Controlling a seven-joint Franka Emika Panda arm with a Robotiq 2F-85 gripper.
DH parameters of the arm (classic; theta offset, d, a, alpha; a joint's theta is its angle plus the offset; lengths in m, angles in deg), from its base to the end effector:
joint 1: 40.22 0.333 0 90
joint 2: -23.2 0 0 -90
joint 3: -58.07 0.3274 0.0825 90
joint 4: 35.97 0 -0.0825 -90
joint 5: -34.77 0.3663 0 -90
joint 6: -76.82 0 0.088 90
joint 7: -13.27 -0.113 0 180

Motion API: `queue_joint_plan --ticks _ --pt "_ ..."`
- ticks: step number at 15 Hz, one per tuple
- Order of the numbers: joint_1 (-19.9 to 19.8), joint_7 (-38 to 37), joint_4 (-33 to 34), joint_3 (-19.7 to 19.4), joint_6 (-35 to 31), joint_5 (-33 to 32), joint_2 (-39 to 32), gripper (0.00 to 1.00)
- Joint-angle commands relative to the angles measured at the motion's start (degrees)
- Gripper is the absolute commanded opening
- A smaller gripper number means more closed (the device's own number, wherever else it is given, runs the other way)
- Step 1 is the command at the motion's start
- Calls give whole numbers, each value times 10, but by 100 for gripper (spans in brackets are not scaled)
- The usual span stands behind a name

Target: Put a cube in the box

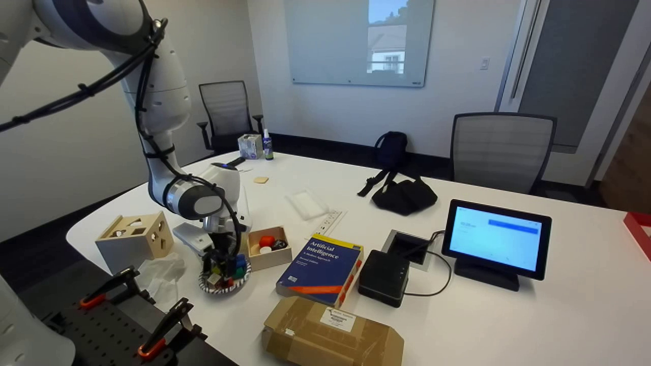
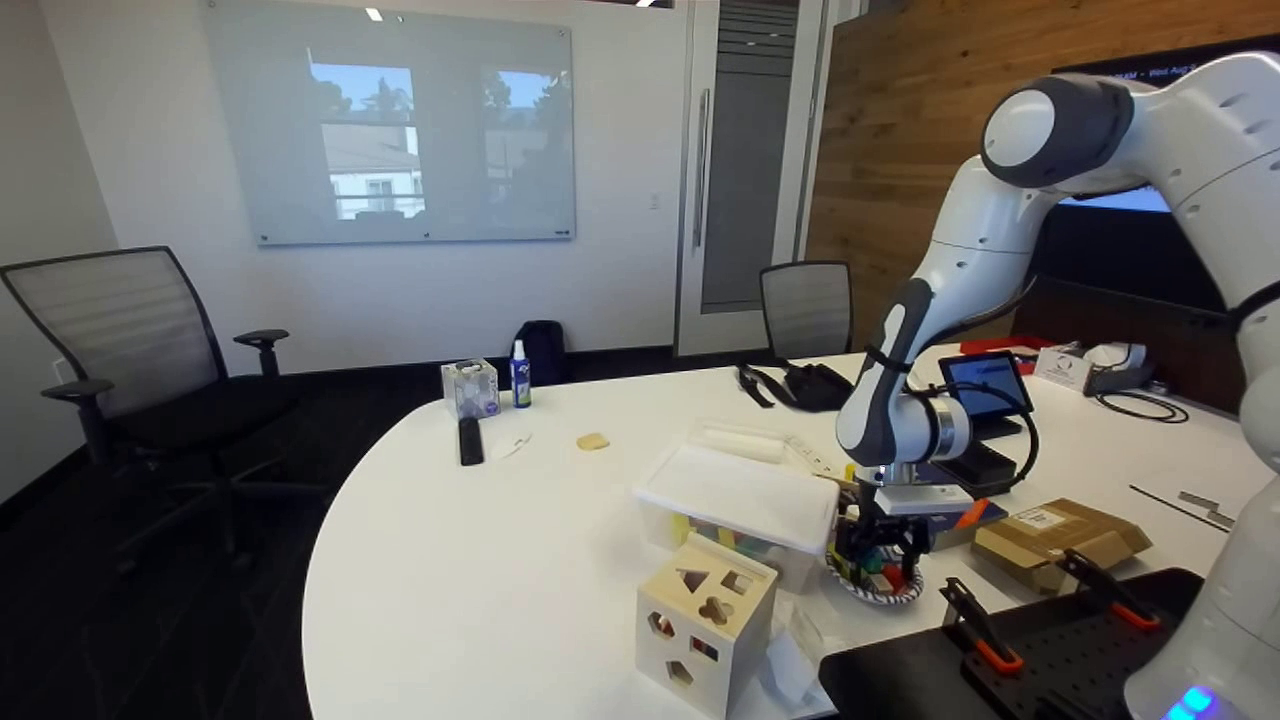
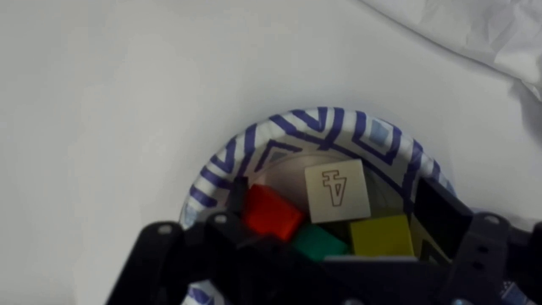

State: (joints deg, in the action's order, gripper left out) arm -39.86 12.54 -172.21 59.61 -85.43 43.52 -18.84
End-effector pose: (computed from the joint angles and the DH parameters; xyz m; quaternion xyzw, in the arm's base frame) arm 0.4267 0.0092 0.0243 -0.9877 0.0673 0.1400 0.0191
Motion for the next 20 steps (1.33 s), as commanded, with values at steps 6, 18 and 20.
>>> queue_joint_plan --ticks 6,18,20 --pt "45 -53 13 -30 -17 -25 -14 51" --pt "24 -34 6 -6 -13 -18 8 16" --pt "7 -22 -2 11 -12 -14 25 16"
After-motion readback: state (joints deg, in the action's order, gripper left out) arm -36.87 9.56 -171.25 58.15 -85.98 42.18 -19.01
